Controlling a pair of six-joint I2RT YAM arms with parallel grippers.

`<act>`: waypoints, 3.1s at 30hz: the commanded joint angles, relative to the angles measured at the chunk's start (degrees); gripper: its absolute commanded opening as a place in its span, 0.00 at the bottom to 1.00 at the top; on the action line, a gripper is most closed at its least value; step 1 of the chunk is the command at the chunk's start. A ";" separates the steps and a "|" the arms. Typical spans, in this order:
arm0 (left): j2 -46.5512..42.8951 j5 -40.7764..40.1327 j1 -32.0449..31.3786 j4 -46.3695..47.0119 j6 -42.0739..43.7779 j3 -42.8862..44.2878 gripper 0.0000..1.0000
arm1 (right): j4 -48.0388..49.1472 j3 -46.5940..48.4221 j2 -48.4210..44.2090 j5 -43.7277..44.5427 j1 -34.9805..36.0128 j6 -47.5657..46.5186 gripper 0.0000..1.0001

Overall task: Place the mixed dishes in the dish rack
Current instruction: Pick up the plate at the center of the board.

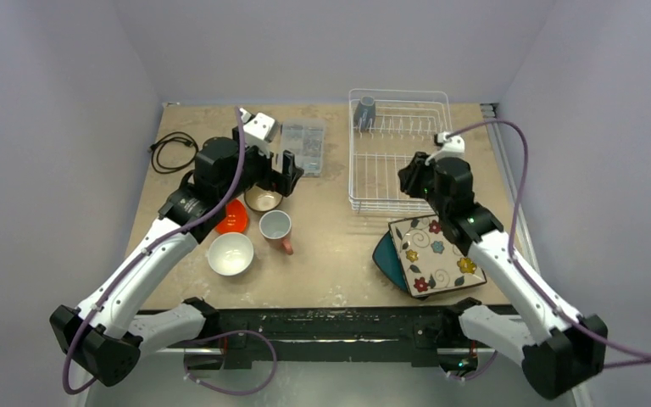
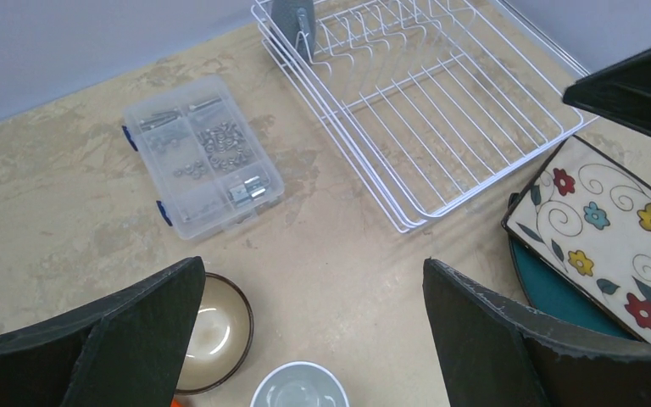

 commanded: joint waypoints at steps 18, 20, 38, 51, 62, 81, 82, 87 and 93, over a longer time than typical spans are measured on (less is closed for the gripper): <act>9.54 8.32 -21.84 9.03 -35.84 -2.80 0.93 | -14.08 -10.39 -31.89 13.04 -0.25 11.53 0.52; 11.86 7.15 -24.68 15.55 -41.63 -3.97 0.93 | -14.78 -11.48 -32.45 14.95 -0.26 10.92 0.60; 37.81 -29.40 -42.82 8.41 -60.61 10.79 0.84 | -18.22 -11.89 -35.06 21.84 -0.26 18.77 0.56; 46.23 -28.63 -44.04 10.90 -69.45 13.34 0.60 | -20.01 -9.92 -42.53 24.71 -0.31 17.35 0.55; 48.03 -29.36 -43.98 15.75 -75.10 9.86 0.49 | -20.59 -9.60 -42.77 24.11 -0.27 17.07 0.55; 44.32 -37.99 -44.84 7.00 -74.03 8.13 0.48 | -20.13 -9.98 -41.93 22.50 -0.31 16.78 0.55; 44.35 -37.96 -44.84 6.82 -74.43 8.06 0.48 | -19.92 -10.08 -41.73 22.29 -0.27 16.92 0.55; 47.10 -32.93 -44.50 10.84 -76.89 7.88 0.50 | -19.60 -10.07 -40.97 21.36 -0.25 17.00 0.55; 49.26 -31.91 -44.41 10.71 -78.22 10.33 0.48 | -20.31 -9.43 -41.52 21.76 -0.25 16.81 0.55</act>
